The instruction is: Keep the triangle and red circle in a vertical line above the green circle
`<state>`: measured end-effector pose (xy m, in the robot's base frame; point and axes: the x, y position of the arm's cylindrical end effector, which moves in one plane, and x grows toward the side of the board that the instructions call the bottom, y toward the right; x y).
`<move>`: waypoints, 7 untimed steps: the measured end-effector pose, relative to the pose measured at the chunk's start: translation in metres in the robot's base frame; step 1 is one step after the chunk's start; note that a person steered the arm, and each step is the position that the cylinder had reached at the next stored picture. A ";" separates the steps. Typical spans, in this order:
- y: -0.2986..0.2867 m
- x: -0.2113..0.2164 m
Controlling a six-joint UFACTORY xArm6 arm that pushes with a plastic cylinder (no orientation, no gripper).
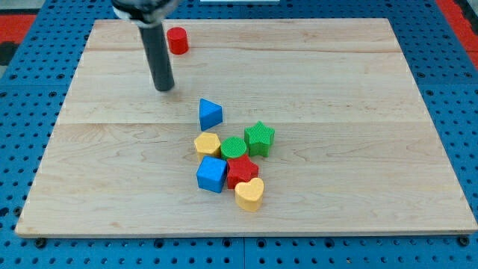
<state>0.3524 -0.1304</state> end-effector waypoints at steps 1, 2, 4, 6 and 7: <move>0.077 0.061; 0.095 0.104; -0.055 -0.082; 0.064 -0.108; -0.011 -0.160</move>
